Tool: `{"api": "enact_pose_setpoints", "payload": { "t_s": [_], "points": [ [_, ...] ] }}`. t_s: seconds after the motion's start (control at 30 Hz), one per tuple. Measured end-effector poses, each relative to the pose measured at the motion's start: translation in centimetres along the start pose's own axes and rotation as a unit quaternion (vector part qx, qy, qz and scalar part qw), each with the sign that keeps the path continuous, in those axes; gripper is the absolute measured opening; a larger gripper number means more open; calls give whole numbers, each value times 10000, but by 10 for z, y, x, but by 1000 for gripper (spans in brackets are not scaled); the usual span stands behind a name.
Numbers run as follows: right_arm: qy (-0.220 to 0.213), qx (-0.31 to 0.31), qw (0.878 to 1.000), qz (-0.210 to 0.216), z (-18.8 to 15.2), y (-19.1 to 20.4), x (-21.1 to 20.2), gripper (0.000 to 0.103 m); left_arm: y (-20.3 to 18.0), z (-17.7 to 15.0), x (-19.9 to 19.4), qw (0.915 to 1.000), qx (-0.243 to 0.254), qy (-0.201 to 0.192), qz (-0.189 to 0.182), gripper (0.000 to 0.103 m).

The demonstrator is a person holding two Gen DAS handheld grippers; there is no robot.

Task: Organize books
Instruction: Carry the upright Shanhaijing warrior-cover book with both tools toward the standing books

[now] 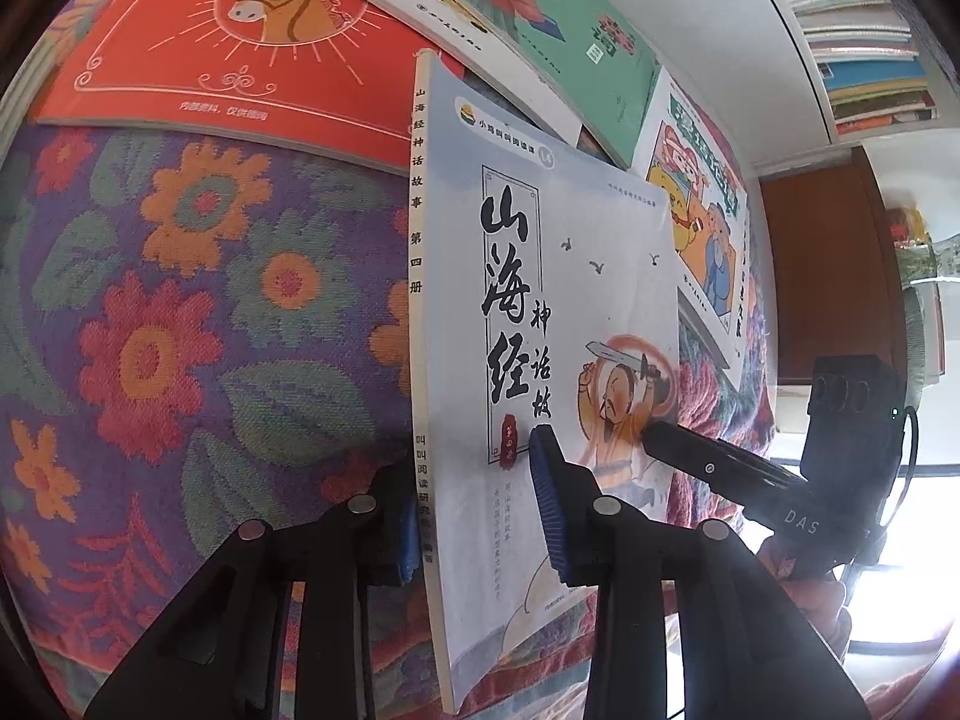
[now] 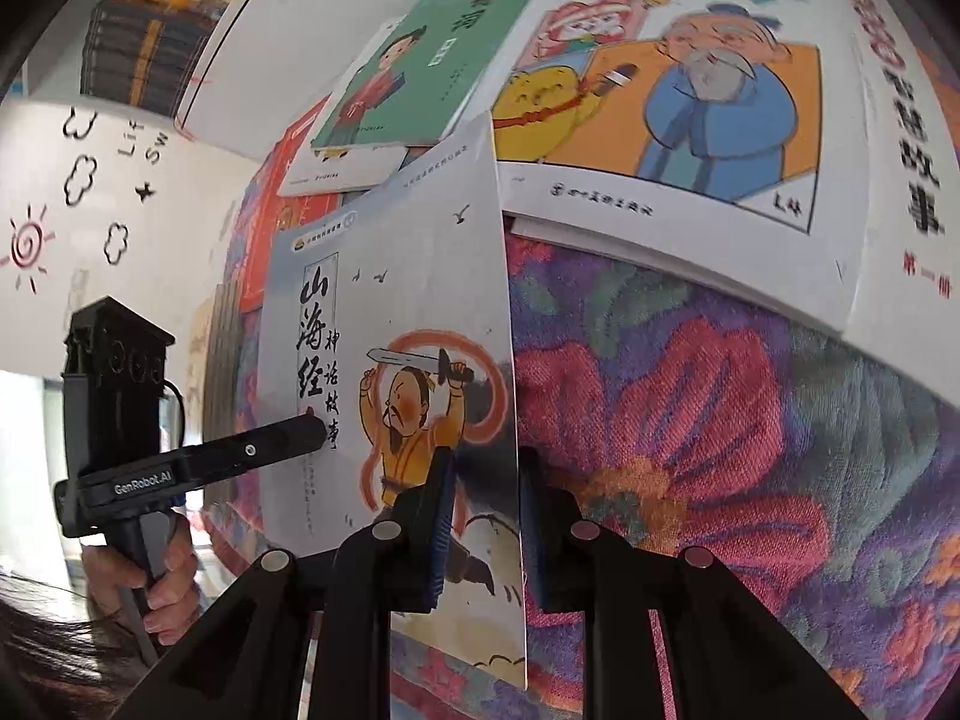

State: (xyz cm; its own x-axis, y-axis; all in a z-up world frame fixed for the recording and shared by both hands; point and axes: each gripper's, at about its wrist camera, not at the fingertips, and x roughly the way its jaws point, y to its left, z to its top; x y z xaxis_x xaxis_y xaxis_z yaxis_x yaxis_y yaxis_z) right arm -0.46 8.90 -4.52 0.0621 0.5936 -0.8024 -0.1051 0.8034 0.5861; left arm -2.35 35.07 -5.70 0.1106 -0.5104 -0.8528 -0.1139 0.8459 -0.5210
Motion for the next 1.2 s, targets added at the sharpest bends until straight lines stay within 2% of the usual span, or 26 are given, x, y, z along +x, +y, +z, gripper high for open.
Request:
{"api": "enact_pose_setpoints", "payload": {
  "t_s": [0.33,0.43,0.6,0.73,0.83,0.97,1.07,1.2],
  "points": [
    [-108,7,9999,-94,-1,2,0,18,-11,-7,1,9993,58,-253,271,31],
    [-200,138,9997,-94,-4,1,-1,20,-20,-7,2,9979,93,-278,585,31],
    [-382,30,9986,-352,-9,11,-9,17,-36,-10,2,9927,230,-382,1121,30],
    [-435,87,9990,-94,-13,16,-18,13,-49,-15,-1,9858,540,-485,1515,29],
    [-460,-50,9988,-177,-17,26,-21,13,-52,-19,-7,9849,689,-498,1507,29],
    [-522,-110,9985,-131,-21,39,-27,13,-56,-24,-13,9794,844,-462,1774,29],
    [-626,-235,9977,-119,-24,52,-33,13,-55,-27,-22,9825,835,-481,1595,29],
    [-732,-421,9963,-133,-28,70,-39,13,-55,-30,-32,9808,957,-539,1610,29]
  ]
}}
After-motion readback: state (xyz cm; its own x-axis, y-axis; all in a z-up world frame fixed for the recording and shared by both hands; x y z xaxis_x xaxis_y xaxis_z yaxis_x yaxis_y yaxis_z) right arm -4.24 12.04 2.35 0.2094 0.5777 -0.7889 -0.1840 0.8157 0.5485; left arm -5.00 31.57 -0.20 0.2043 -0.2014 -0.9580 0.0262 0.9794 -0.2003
